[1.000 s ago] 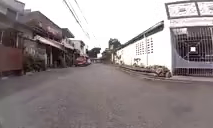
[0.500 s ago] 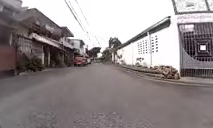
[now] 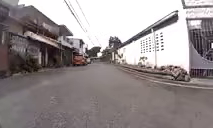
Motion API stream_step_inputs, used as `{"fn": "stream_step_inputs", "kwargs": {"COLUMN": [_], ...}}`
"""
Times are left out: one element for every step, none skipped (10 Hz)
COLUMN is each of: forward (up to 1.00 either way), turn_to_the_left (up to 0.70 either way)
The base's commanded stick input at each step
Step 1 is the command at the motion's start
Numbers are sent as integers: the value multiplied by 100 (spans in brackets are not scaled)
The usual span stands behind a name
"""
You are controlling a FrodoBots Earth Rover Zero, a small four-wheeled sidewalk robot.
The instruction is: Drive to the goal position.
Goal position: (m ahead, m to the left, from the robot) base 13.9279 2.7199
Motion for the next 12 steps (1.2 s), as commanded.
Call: {"fn": "stream_step_inputs", "kwargs": {"forward": [100,100,100,100,100,100,100,100,100,100,100,100], "turn_to_the_left": [0,0,0,0,0,0,0,0,0,0,0,0]}}
